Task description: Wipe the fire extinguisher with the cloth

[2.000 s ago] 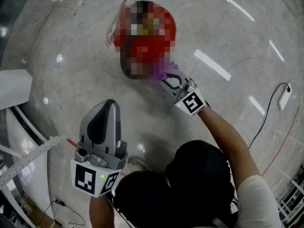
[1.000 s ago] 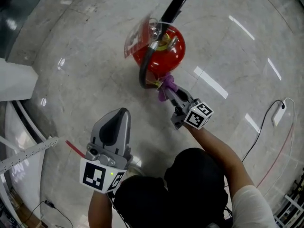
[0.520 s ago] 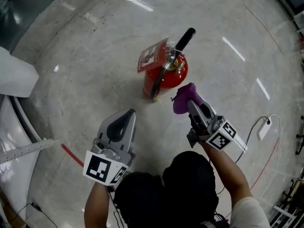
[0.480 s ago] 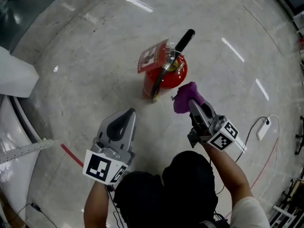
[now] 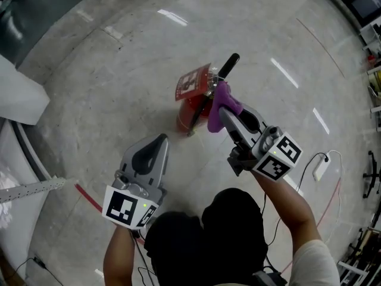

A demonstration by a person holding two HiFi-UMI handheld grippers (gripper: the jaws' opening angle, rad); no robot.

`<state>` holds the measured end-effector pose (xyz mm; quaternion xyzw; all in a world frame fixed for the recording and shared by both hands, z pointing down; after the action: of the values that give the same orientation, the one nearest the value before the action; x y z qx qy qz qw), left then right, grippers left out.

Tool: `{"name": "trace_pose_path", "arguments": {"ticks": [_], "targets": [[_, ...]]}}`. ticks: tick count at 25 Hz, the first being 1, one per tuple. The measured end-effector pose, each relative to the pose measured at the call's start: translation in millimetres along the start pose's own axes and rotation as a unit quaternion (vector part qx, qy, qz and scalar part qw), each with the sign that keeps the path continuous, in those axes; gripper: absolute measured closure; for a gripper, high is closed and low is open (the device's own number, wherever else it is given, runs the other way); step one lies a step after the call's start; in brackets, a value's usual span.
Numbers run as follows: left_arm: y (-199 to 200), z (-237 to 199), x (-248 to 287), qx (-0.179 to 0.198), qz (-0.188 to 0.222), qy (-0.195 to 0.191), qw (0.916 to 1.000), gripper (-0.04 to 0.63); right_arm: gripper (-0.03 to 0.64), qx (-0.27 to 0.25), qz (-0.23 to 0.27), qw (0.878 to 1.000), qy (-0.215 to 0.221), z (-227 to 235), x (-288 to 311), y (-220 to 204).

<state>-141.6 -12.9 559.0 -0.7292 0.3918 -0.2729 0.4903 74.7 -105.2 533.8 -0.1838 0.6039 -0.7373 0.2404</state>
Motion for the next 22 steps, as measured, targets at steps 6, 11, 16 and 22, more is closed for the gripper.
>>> {"name": "trace_pose_path", "arguments": {"ticks": [6,11,16,22], "targets": [[-4.5,-14.7,-19.1,-0.009,0.002,0.017,0.9998,0.589,0.557,-0.006,-0.049,0.998,0.033,-13.3,32.5,-9.7],[-7.5,-23.8,-28.3,-0.017,0.006,0.027,0.9995,0.589,0.557,-0.013,-0.066,0.997,0.049,-21.9,42.3,-15.7],[-9.8,-26.9,-29.6,-0.019,0.005,0.028,0.9994,0.589,0.557,-0.025,-0.077,0.994,0.076,-31.6,42.3,-24.4],[-16.5,-30.7,-33.8,-0.027,0.008,0.035,0.999,0.589,0.557,-0.031,-0.078,0.991,0.104,-42.9,39.3,-40.1]]}}
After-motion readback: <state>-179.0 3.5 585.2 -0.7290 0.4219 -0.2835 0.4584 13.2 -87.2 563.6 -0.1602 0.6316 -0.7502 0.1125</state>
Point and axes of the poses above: the fingertips, and each gripper's own axes: x forward along the fingers, z to its right, y out of its top, the point moved 7 cm from there along -x, backward along the fingers, and after that the axes turned 11 degrees about -x, right-handed, at the moved point
